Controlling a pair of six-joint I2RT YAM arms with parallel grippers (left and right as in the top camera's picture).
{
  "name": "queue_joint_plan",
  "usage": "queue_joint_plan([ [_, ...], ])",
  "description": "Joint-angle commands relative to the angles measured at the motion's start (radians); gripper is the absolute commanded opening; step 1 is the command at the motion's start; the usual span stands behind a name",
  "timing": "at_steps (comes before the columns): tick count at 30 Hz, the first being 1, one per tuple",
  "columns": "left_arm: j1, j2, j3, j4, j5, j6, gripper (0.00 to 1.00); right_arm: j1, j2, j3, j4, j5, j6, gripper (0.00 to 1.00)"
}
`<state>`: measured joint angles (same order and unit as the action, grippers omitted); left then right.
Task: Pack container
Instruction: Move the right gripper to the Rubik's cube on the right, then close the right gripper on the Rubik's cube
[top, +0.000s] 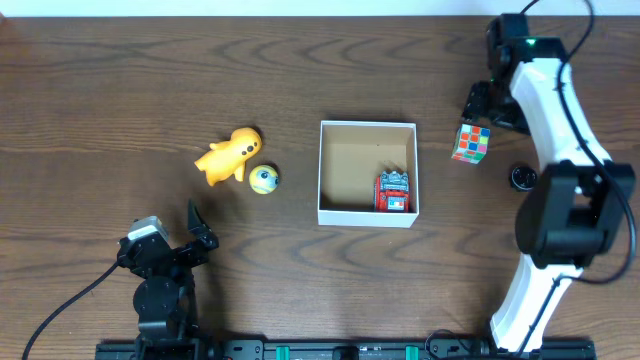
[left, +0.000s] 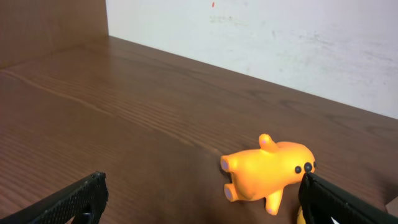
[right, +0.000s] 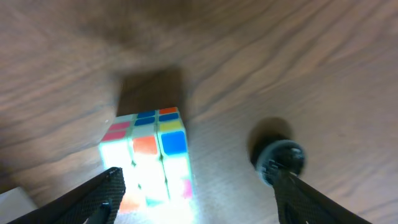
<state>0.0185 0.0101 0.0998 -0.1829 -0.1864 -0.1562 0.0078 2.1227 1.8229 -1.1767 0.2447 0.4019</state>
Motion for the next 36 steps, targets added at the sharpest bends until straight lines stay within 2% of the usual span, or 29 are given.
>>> queue_joint_plan([
  [1, -0.003, -0.006, 0.001, 0.001, 0.0, 0.01, 0.98, 0.018, 0.051, 0.006, 0.011, -0.01, 0.008, 0.82],
  [7, -0.003, -0.006, 0.001, 0.001, 0.0, 0.01, 0.98, 0.018, 0.117, 0.006, 0.032, -0.031, -0.014, 0.82],
  [11, -0.003, -0.006, 0.001, 0.001, 0.0, 0.01, 0.98, 0.02, 0.127, 0.006, 0.033, -0.07, -0.013, 0.79],
  [25, -0.003, -0.006, 0.001, 0.0, 0.0, 0.01, 0.98, 0.042, 0.127, 0.006, 0.032, -0.108, -0.009, 0.79],
  [28, -0.003, -0.006, 0.001, 0.001, 0.0, 0.01, 0.98, 0.05, 0.127, 0.006, 0.031, -0.119, 0.004, 0.77],
  [32, -0.003, -0.006, 0.001, 0.001, 0.0, 0.01, 0.98, 0.056, 0.127, 0.006, 0.027, -0.12, 0.022, 0.68],
  [36, -0.003, -0.006, 0.001, 0.001, 0.0, 0.01, 0.98, 0.058, 0.127, 0.006, 0.004, -0.121, 0.051, 0.66],
])
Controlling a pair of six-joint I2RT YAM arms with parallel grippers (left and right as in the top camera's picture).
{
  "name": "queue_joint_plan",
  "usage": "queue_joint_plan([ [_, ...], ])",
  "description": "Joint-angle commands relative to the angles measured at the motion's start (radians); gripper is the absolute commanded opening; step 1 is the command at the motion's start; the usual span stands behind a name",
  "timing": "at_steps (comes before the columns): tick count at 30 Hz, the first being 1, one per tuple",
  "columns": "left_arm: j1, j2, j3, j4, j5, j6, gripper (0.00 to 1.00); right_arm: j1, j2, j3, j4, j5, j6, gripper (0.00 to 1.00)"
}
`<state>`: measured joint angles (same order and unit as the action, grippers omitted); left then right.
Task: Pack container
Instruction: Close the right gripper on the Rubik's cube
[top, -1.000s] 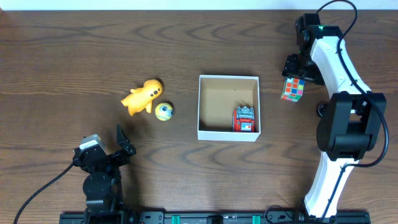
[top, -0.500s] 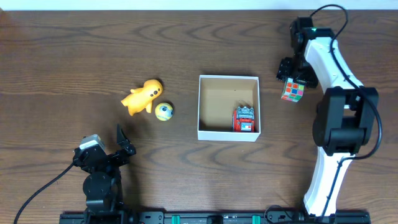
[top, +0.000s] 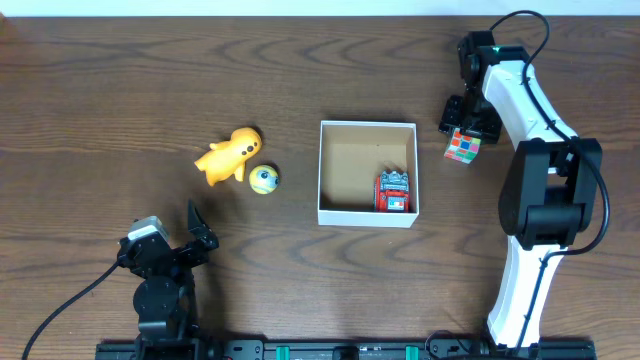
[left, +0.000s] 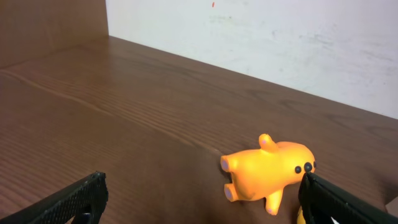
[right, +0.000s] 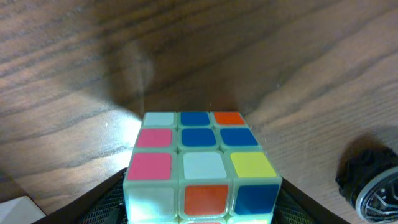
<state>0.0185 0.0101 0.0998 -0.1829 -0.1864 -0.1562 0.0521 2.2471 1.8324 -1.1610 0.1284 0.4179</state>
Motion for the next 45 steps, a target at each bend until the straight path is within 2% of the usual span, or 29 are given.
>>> queue_joint_plan([
  [1, -0.003, -0.006, 0.001, 0.001, 0.0, 0.01, 0.98, 0.013, 0.003, -0.003, -0.02, -0.005, 0.039, 0.67],
  [15, -0.003, -0.006, 0.001, 0.001, 0.0, 0.01, 0.98, 0.013, 0.003, -0.003, -0.089, -0.005, 0.042, 0.82],
  [36, -0.003, -0.006, 0.001, 0.001, 0.0, 0.01, 0.98, 0.012, 0.003, -0.018, -0.02, -0.005, 0.094, 0.81],
  [45, -0.003, -0.006, 0.001, 0.001, 0.0, 0.01, 0.98, 0.012, 0.003, -0.05, 0.017, -0.006, 0.09, 0.86],
])
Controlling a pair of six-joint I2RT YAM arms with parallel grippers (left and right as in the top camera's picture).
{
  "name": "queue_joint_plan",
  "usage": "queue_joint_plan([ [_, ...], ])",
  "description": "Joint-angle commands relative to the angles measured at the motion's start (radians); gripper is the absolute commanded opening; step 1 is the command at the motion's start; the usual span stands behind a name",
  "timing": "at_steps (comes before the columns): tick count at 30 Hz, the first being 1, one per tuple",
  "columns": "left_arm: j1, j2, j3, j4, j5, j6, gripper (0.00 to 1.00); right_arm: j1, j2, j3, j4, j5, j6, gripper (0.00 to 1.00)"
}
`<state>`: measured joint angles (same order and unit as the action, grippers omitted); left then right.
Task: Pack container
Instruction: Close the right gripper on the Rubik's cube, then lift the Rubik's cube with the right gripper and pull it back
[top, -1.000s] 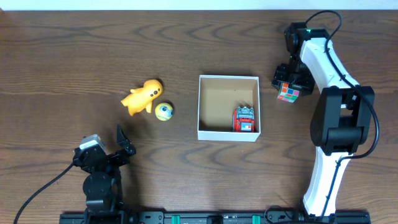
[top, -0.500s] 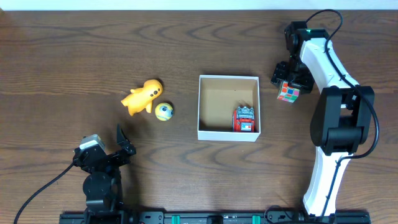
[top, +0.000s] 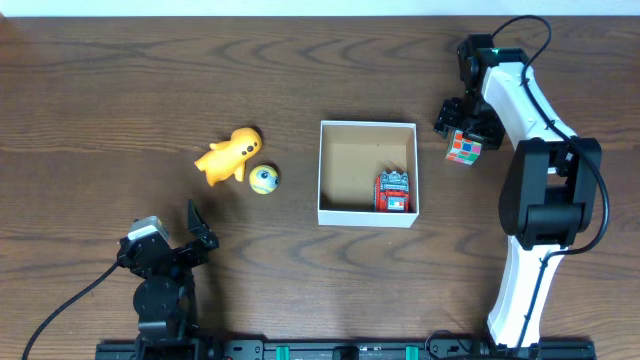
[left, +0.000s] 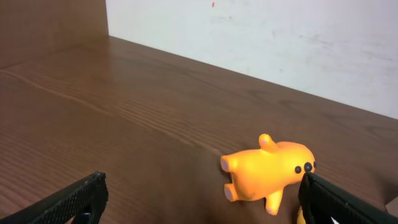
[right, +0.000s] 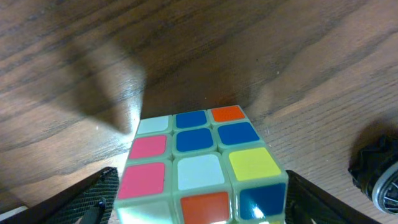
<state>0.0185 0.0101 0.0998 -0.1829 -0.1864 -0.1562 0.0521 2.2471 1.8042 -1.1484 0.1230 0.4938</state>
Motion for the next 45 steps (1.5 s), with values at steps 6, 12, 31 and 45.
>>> queue_joint_plan([
  [6, -0.003, -0.006, 0.001, 0.001, 0.0, 0.01, 0.98, 0.012, 0.003, -0.071, 0.028, 0.0, 0.013, 0.86],
  [12, -0.003, -0.006, 0.001, 0.0, 0.0, 0.01, 0.98, 0.012, 0.003, -0.079, 0.031, -0.001, 0.014, 0.8],
  [31, -0.003, -0.006, 0.001, 0.001, 0.0, 0.01, 0.98, 0.01, -0.003, -0.019, -0.035, 0.0, -0.039, 0.59],
  [45, -0.003, -0.006, 0.001, 0.001, 0.0, 0.01, 0.98, 0.018, -0.128, 0.042, -0.042, -0.001, -0.082, 0.63],
])
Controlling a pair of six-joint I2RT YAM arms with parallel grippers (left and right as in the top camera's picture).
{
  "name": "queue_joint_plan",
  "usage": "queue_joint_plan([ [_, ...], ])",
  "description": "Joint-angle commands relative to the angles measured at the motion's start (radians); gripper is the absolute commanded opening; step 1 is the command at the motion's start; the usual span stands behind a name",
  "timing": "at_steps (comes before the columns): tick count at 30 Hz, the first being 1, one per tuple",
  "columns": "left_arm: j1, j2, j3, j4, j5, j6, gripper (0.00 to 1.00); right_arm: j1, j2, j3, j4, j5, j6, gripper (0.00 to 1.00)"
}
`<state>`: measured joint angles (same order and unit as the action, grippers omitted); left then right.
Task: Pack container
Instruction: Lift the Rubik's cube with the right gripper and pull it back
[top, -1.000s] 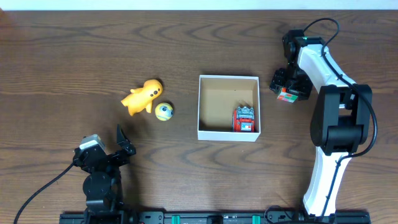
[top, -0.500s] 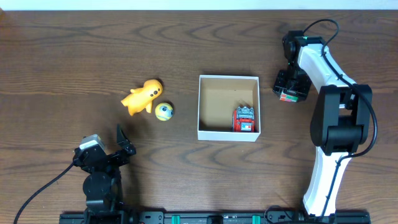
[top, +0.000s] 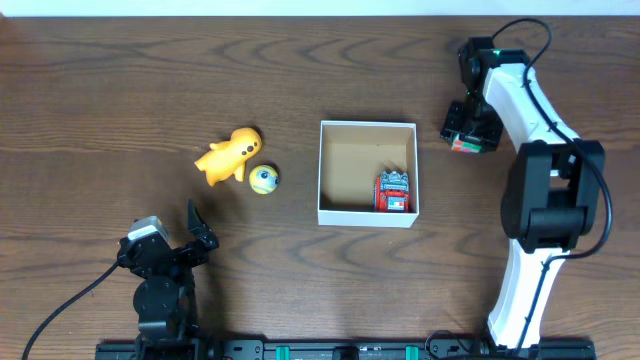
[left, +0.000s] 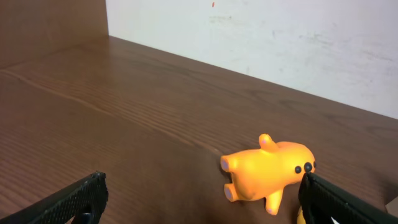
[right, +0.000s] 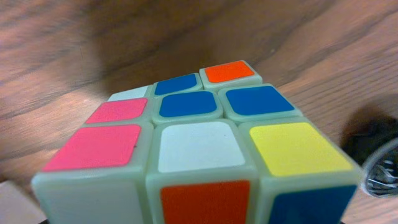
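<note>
A white open box (top: 367, 126) sits mid-table with a red toy car (top: 393, 190) in its near right corner. To the right of the box, my right gripper (top: 468, 130) stands over the colour cube (top: 462, 145), of which only a sliver shows there. The cube (right: 199, 149) fills the right wrist view and hides the fingers. An orange animal toy (top: 228, 155) and a small yellow ball (top: 264, 179) lie left of the box. My left gripper (left: 202, 202) rests open near the front left, facing the orange toy (left: 267, 174).
A small black wheel-like object (right: 380, 165) lies on the table just right of the cube. The left arm's base (top: 160, 290) sits at the front left edge. The right arm (top: 545, 180) stretches along the table's right side.
My right gripper has come down closer onto the cube, which now fills its view and covers the fingers that stood wide on both sides. The left arm has not moved.
First my right gripper was open, behind and above the cube right of the box. Then it stood at the cube with its fingers at both sides, and the cube had shifted a little toward the box. Now it sits lower over the cube.
</note>
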<state>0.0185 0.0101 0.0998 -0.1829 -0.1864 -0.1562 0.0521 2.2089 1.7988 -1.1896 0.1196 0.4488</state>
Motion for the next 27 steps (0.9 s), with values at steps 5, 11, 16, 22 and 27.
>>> queue_joint_plan([
  [5, -0.003, -0.006, 0.001, 0.001, 0.0, 0.01, 0.98, 0.031, -0.184, 0.063, 0.003, 0.002, -0.046, 0.65],
  [11, -0.003, -0.006, 0.001, 0.001, 0.0, 0.01, 0.98, 0.062, -0.285, 0.064, 0.002, -0.043, -0.046, 0.66],
  [16, -0.003, -0.006, 0.001, 0.001, 0.0, 0.01, 0.98, 0.117, -0.333, 0.064, -0.016, -0.042, -0.047, 0.75],
  [22, -0.003, -0.006, 0.001, 0.001, 0.0, 0.01, 0.98, 0.136, -0.33, 0.054, -0.028, 0.058, 0.018, 0.92],
  [27, -0.003, -0.006, 0.001, 0.001, 0.0, 0.01, 0.98, 0.11, -0.298, 0.031, -0.019, 0.142, 0.255, 0.99],
])
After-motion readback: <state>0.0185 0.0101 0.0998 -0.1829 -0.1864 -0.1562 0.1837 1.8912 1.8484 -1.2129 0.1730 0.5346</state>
